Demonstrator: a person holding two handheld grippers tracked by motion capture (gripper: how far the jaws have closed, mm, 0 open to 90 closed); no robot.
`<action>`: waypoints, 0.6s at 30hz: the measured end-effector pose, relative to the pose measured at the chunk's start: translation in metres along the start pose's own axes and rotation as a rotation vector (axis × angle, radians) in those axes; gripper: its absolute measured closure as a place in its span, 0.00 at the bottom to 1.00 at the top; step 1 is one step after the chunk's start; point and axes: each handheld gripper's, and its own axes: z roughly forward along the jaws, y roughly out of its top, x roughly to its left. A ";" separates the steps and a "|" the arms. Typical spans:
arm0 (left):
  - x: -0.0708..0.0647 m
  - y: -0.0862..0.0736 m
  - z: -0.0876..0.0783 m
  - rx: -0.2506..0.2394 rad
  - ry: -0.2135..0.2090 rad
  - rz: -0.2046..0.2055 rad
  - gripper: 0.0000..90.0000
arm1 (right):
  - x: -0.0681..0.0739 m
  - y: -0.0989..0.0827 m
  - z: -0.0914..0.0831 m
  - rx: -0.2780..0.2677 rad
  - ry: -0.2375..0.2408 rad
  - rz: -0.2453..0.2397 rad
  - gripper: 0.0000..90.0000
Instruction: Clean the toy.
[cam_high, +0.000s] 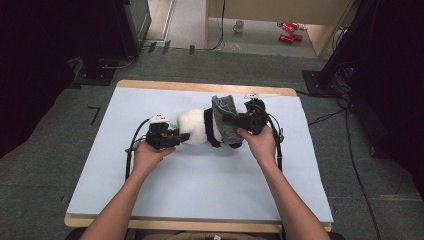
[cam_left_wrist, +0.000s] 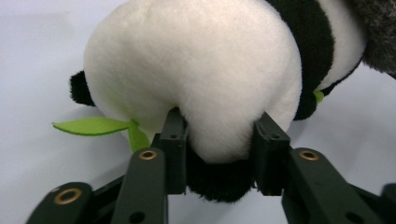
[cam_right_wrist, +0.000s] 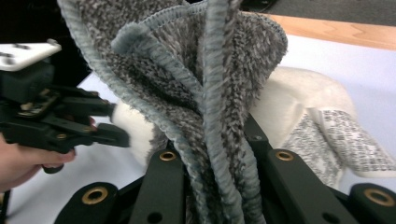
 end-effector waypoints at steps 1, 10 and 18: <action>-0.001 0.002 -0.001 0.010 -0.019 -0.017 0.75 | 0.004 0.001 -0.002 -0.005 0.011 -0.005 0.85; -0.019 0.012 -0.024 0.078 -0.114 -0.177 0.75 | 0.063 -0.004 0.001 0.019 0.146 -0.094 0.85; -0.014 0.006 -0.015 0.066 -0.094 -0.231 0.74 | 0.077 -0.036 0.046 0.140 0.162 -0.113 0.86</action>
